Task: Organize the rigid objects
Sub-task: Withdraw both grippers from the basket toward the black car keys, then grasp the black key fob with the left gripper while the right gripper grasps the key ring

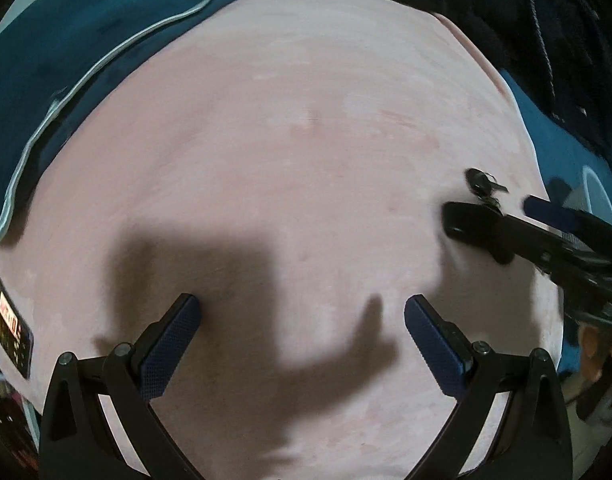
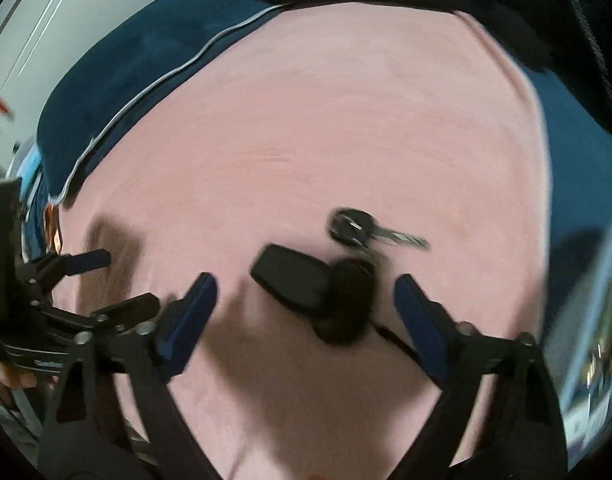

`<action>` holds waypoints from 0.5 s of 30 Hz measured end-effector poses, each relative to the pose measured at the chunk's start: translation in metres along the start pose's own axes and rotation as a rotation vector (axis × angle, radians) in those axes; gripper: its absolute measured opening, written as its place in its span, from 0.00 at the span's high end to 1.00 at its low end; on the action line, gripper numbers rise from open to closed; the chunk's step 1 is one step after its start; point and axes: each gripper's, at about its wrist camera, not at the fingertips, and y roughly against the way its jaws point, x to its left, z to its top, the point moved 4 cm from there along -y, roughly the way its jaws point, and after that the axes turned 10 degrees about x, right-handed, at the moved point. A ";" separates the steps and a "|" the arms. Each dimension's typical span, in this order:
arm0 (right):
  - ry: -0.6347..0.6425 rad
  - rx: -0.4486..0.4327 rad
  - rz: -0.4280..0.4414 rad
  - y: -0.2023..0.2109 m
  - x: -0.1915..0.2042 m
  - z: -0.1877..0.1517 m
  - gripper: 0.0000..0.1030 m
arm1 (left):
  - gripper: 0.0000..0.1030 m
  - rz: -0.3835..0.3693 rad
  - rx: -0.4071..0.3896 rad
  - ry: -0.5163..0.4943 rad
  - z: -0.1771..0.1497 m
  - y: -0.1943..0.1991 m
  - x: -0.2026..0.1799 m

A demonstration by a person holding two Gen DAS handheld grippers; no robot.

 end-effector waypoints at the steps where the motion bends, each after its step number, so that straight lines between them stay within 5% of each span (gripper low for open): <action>1: 0.016 0.006 0.002 -0.004 0.002 0.004 0.23 | 0.01 -0.009 -0.002 0.015 -0.002 0.001 0.006; 8: 0.035 0.054 0.029 -0.026 0.009 0.001 0.25 | 0.01 -0.037 -0.010 0.080 -0.012 0.004 0.028; 12: 0.036 0.128 0.290 -0.023 0.028 -0.017 0.26 | 0.01 -0.034 -0.009 0.098 -0.021 0.006 0.038; 15: 0.042 0.073 0.238 -0.009 0.026 -0.024 0.26 | 0.01 -0.033 -0.007 0.104 -0.022 0.007 0.037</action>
